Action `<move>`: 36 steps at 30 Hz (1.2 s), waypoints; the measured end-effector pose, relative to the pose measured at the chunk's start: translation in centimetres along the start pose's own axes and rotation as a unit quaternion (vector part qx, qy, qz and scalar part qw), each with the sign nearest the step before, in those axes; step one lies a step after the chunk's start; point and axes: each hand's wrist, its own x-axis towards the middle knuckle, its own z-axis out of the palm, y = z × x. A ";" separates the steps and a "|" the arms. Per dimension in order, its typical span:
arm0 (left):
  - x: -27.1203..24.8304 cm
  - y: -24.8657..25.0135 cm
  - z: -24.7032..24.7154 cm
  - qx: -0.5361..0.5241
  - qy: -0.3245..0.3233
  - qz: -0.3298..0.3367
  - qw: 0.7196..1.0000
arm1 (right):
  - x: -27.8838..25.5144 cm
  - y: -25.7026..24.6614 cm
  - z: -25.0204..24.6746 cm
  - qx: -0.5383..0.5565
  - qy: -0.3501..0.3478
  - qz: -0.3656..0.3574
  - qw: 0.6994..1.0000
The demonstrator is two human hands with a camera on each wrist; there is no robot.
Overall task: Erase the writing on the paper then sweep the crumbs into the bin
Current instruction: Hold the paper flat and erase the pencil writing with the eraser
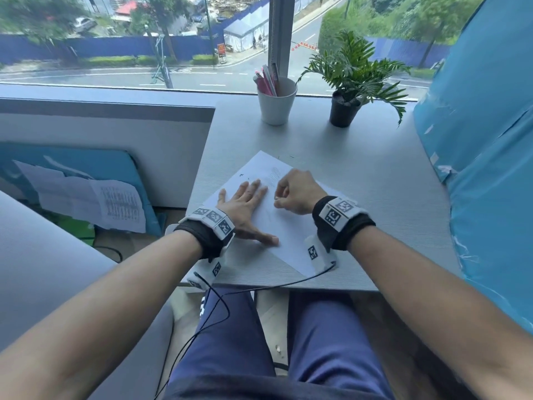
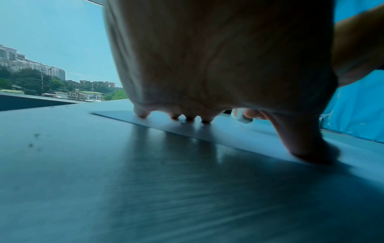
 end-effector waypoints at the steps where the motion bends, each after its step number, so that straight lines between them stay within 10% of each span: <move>1: 0.0 0.0 0.0 0.001 -0.004 0.001 1.000 | 0.6 -0.3 0.1 0.002 0.008 0.002 1.000; 14: 0.1 0.1 0.2 -0.003 -0.001 0.003 1.000 | 1.3 -0.3 0.7 0.053 0.031 0.042 0.997; 18: 0.0 0.1 0.0 0.002 -0.008 0.001 1.000 | -0.4 -1.7 1.9 0.014 -0.055 -0.023 0.998; 23: -0.2 0.4 0.1 0.004 0.004 -0.010 1.000 | 1.7 -0.5 0.0 0.030 0.037 0.044 0.998; 27: -0.3 0.4 -0.2 0.007 -0.007 -0.006 1.000 | -0.4 -2.0 1.4 0.008 -0.055 -0.029 0.998; 32: -0.5 0.7 -0.2 0.002 -0.005 -0.012 1.000 | 1.4 -0.7 0.3 0.041 0.036 0.043 0.998; 36: -0.5 0.5 -0.3 0.001 -0.007 -0.003 1.000 | -1.1 -1.8 1.3 0.005 -0.085 -0.034 0.996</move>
